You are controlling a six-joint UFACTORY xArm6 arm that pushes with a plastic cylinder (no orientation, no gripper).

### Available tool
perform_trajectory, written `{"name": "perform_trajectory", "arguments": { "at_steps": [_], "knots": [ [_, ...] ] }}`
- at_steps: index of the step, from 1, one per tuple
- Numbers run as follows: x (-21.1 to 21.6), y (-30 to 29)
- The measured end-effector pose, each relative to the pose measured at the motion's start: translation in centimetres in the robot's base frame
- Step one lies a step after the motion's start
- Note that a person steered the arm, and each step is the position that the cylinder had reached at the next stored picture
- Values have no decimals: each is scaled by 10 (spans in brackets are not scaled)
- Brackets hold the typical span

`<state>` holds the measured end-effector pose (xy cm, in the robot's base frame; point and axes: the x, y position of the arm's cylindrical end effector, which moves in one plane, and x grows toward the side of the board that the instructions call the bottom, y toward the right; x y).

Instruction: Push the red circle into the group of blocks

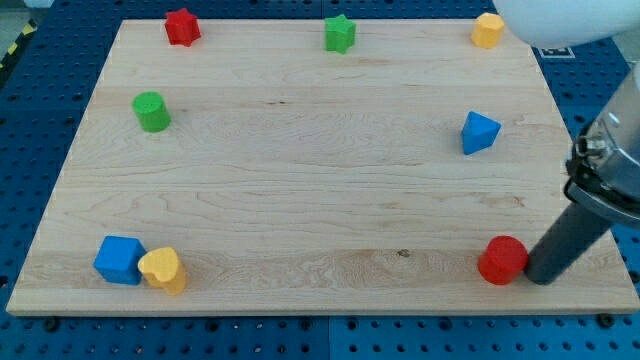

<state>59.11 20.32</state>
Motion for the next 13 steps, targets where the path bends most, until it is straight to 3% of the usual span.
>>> {"name": "perform_trajectory", "arguments": {
  "at_steps": [1, 4, 7, 8, 13],
  "knots": [
    [-18, -11],
    [-5, -18],
    [-13, -101],
    [-37, -107],
    [-23, -165]
  ]
}}
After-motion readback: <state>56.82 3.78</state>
